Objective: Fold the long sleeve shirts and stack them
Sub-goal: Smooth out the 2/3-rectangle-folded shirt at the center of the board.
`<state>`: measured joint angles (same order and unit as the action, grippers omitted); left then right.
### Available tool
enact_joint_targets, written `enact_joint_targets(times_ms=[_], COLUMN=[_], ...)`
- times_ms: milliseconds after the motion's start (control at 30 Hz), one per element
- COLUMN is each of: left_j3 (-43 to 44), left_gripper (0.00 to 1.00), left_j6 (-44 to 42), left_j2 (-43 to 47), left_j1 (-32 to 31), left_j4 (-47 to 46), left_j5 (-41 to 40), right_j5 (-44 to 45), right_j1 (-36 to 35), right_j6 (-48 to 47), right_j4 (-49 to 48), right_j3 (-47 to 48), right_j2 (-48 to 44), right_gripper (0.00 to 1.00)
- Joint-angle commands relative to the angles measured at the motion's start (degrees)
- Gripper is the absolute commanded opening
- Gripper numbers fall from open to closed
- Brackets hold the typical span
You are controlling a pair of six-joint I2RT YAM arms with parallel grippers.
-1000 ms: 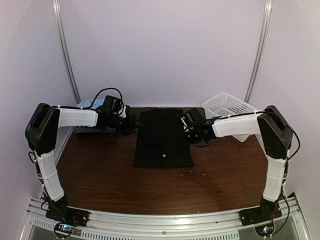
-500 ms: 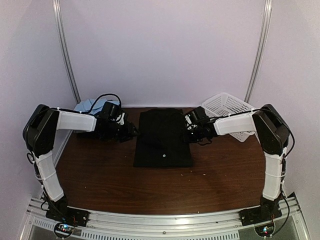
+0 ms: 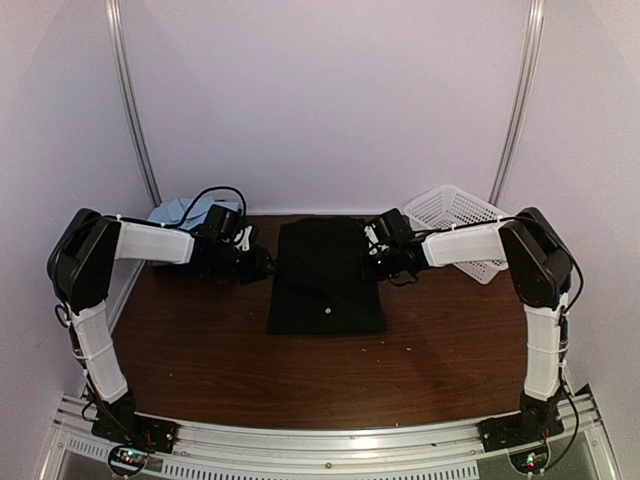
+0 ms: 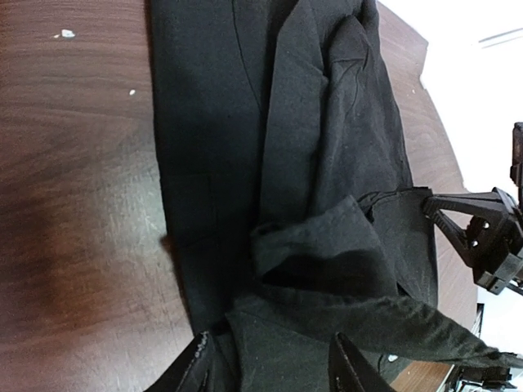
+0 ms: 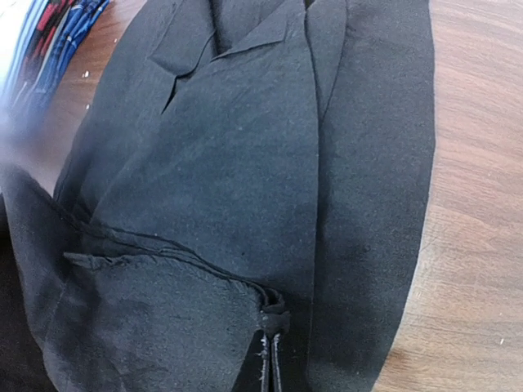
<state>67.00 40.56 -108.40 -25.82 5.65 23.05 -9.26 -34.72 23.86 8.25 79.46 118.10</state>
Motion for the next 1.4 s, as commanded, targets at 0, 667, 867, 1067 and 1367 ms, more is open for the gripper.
enact_joint_targets(times_ms=[0, 667, 867, 1067, 1367], left_j3=[3.78, 11.75, 10.88, 10.69, 9.96], left_gripper=[0.49, 0.40, 0.37, 0.36, 0.31], left_j6=[-3.36, -4.34, -3.64, -3.09, -2.66], left_j2=[-3.36, -12.36, -11.81, -13.23, -14.65], left_j1=[0.25, 0.25, 0.25, 0.25, 0.25], left_j4=[-2.73, -3.79, -2.04, -3.16, -3.76], left_j5=[0.94, 2.05, -2.93, -0.11, 1.49], right_j5=[0.60, 4.48, 4.60, 4.78, 4.77], right_j1=[0.22, 1.90, 1.93, 1.94, 2.09], right_j6=[-0.57, 3.39, 3.56, 3.90, 4.35], right_j4=[0.39, -6.79, -7.10, -7.75, -8.09], right_j3=[1.70, -6.10, -6.05, -6.50, -7.48], right_j2=[0.26, -5.14, -4.81, -4.62, -5.05], right_gripper=[0.00, 0.00, 0.00, 0.00, 0.00])
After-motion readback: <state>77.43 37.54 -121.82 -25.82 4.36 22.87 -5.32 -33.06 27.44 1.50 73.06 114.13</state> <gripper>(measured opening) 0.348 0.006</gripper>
